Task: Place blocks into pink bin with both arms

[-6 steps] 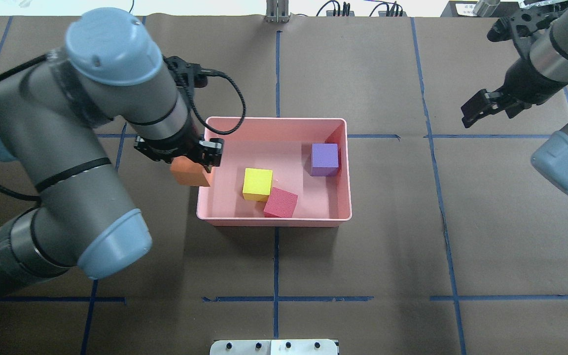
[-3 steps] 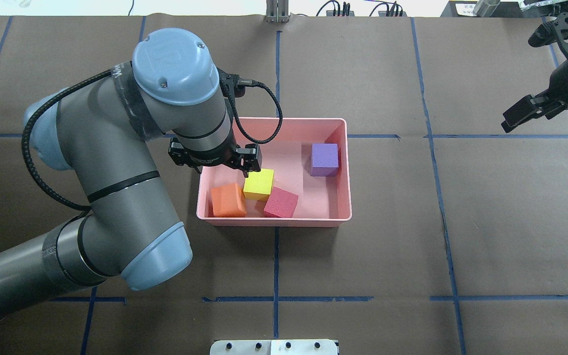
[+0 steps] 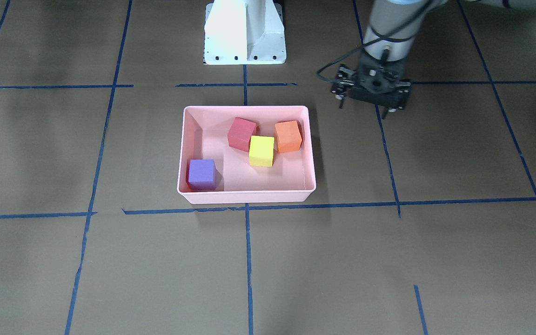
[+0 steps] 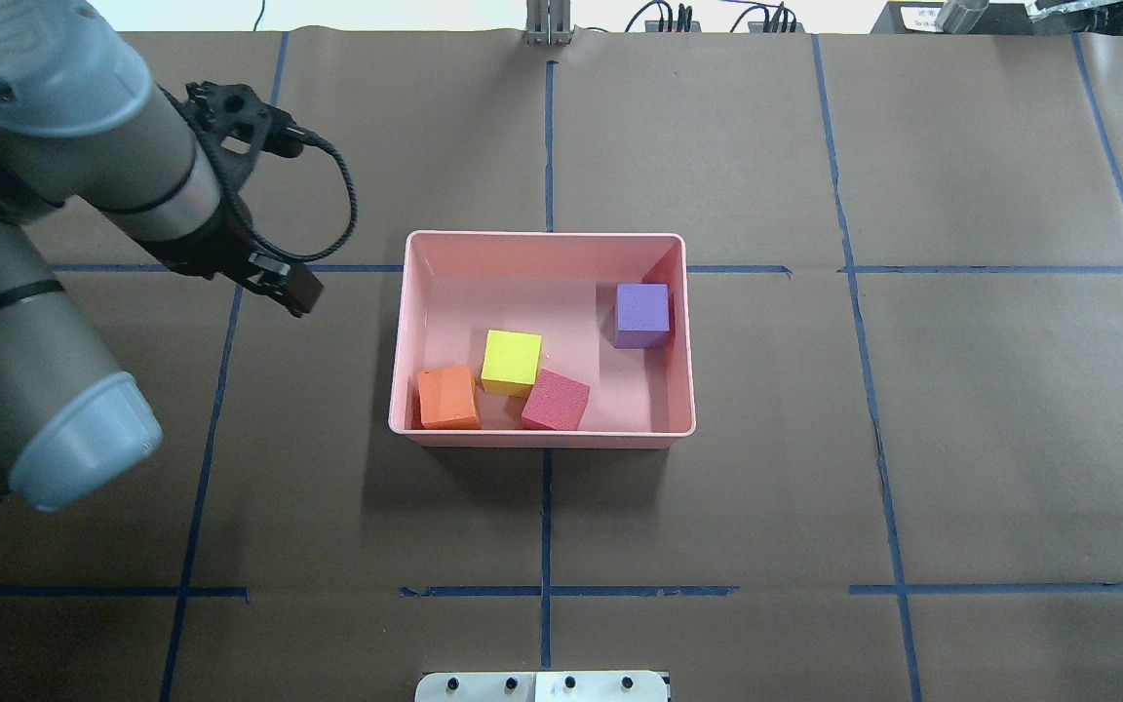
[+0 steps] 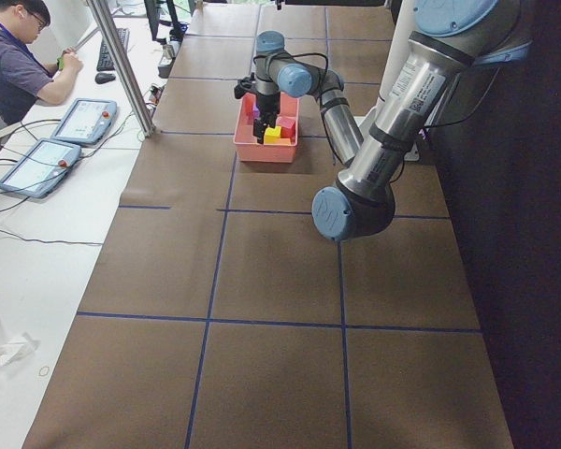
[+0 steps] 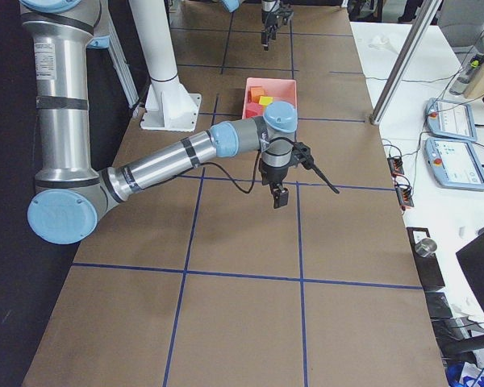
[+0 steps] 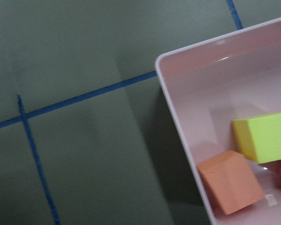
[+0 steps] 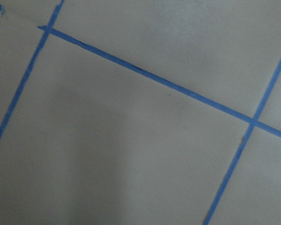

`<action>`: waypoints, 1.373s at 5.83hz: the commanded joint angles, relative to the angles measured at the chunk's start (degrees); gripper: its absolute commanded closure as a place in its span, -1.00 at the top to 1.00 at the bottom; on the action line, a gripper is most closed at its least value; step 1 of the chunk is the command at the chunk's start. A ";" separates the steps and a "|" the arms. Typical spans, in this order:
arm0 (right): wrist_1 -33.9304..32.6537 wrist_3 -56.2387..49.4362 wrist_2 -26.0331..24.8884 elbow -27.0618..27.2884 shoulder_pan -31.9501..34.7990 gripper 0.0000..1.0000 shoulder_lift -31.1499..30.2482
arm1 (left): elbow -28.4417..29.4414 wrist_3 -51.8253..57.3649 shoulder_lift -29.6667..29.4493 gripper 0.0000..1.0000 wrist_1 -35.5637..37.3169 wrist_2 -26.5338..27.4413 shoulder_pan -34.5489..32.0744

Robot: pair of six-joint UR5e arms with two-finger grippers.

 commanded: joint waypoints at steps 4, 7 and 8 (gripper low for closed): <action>0.00 -9.27 1.68 -3.30 11.56 1.00 -10.52 | 7.39 35.00 21.84 1.00 -0.38 -11.29 -34.74; -0.09 -9.18 1.77 -3.74 11.56 1.00 -10.52 | 8.38 37.29 37.22 1.00 -11.50 -18.31 -38.49; 0.00 -9.18 1.77 -3.74 11.56 1.00 -10.60 | 8.21 37.26 39.26 1.00 -11.80 -18.50 -38.49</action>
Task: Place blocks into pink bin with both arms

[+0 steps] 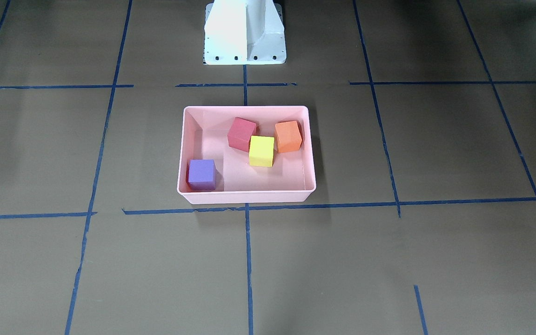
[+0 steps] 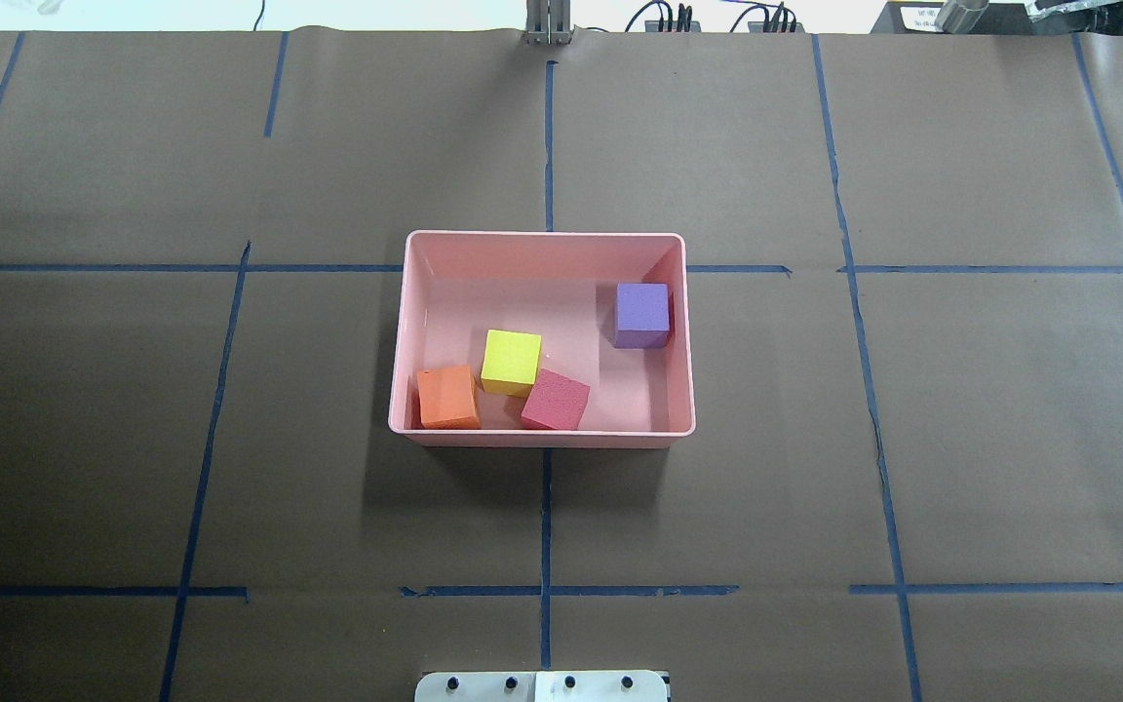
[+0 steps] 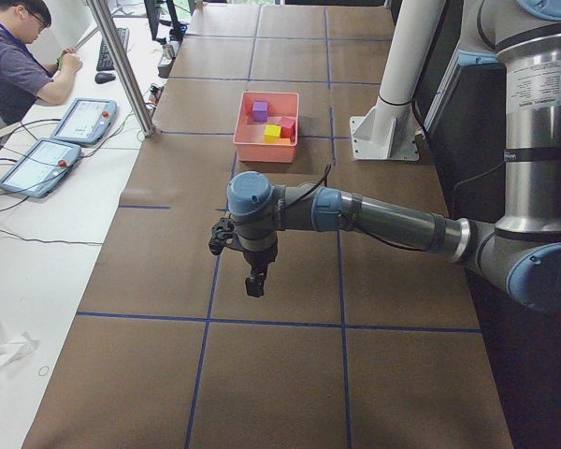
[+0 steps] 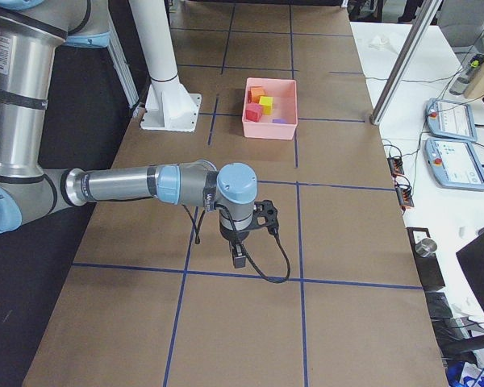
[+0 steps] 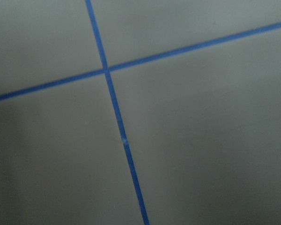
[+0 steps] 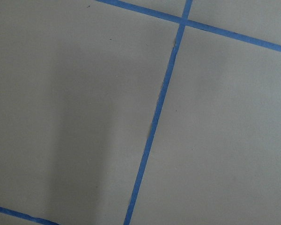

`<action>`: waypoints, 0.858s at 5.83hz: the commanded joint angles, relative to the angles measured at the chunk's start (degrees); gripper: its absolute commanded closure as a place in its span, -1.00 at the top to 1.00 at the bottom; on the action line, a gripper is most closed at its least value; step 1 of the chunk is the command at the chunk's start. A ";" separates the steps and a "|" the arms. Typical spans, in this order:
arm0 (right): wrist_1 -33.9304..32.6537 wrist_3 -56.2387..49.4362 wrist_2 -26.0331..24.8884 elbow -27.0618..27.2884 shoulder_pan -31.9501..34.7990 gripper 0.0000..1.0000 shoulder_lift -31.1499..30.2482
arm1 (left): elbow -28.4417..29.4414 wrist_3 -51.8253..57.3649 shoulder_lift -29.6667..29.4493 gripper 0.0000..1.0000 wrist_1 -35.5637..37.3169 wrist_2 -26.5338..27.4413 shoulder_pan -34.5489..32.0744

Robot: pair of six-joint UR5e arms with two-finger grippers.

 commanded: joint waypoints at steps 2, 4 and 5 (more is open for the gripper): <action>0.06 0.00 1.05 -0.48 0.00 1.00 -0.15 | -0.01 -0.78 2.71 1.00 -1.50 -0.51 -0.03; 0.06 0.00 1.50 -0.75 0.00 1.00 -0.15 | -0.19 -0.26 2.71 1.00 -1.42 -0.42 -0.03; 0.06 0.00 1.50 -0.74 0.00 1.00 -0.15 | 0.07 -0.69 2.19 1.00 -0.89 0.02 -0.03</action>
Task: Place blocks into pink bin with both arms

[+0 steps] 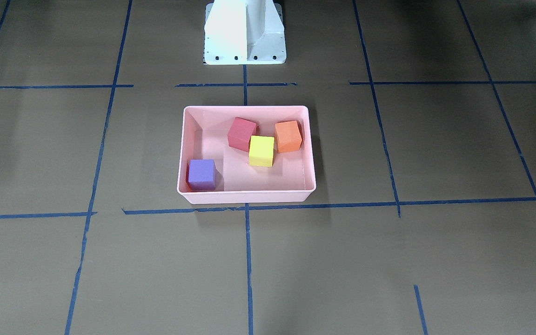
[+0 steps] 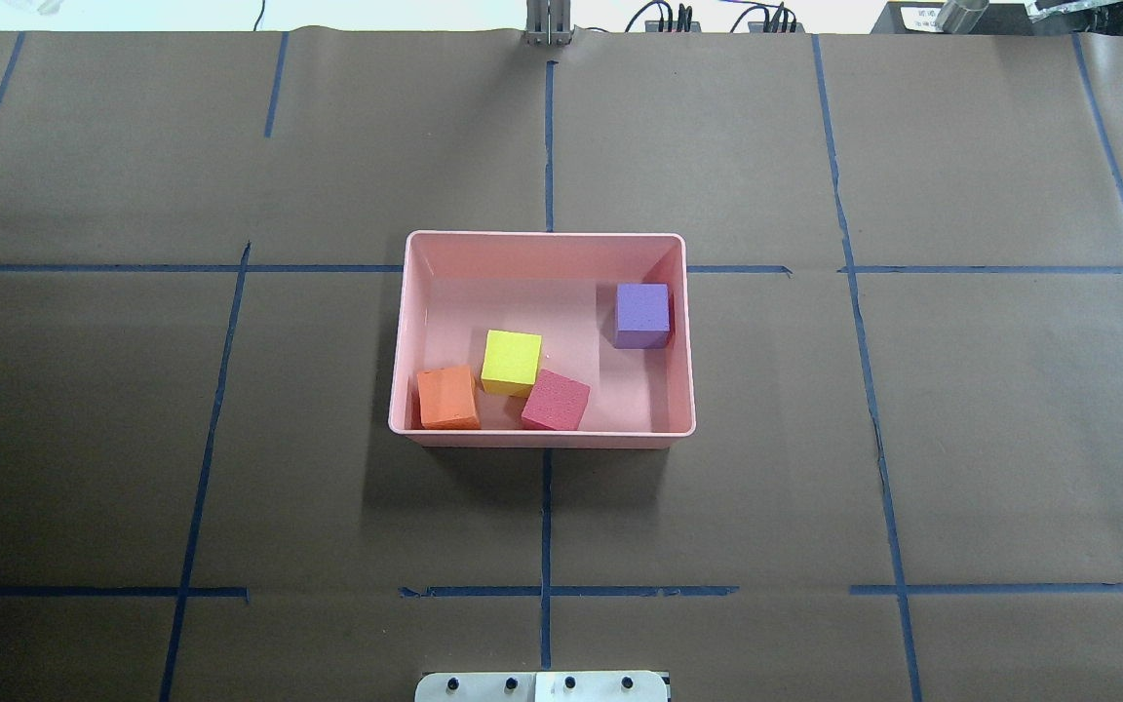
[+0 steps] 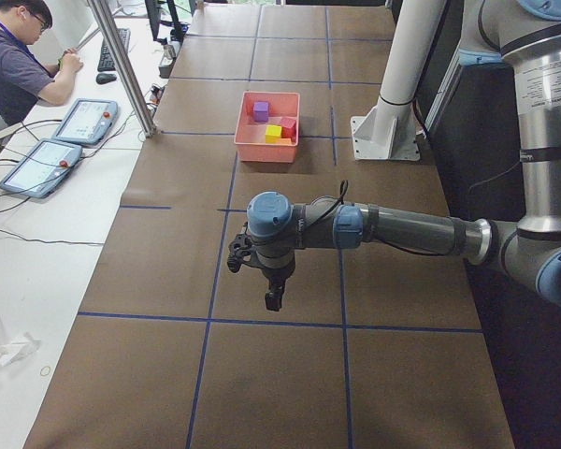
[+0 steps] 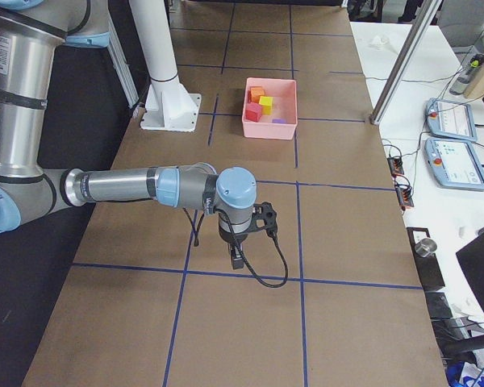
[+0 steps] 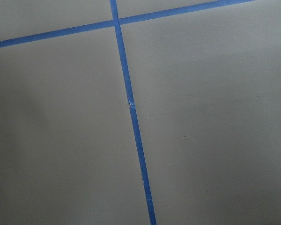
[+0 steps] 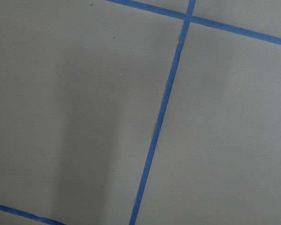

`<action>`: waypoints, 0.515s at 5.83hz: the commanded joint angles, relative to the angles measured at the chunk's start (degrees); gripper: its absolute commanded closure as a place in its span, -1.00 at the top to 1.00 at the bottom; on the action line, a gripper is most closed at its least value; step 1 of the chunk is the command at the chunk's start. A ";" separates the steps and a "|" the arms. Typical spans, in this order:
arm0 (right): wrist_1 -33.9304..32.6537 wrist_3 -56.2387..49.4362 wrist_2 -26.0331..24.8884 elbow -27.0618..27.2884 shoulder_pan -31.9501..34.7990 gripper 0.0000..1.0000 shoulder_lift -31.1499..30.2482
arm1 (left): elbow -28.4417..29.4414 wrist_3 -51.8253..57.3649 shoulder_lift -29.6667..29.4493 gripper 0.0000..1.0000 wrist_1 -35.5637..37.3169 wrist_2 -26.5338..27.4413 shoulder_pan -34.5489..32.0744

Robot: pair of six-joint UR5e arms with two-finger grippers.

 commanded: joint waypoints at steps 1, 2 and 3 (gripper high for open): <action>0.00 0.00 0.13 -0.02 0.00 1.00 0.00 | -0.60 -0.29 -0.08 1.00 0.37 0.55 0.00; 0.00 0.00 0.13 -0.02 0.00 1.00 0.00 | 0.44 -0.11 0.18 1.00 0.55 0.55 0.09; 0.00 -0.09 0.13 -0.02 0.00 1.00 -0.09 | 1.06 -0.11 0.10 1.00 0.46 0.47 0.09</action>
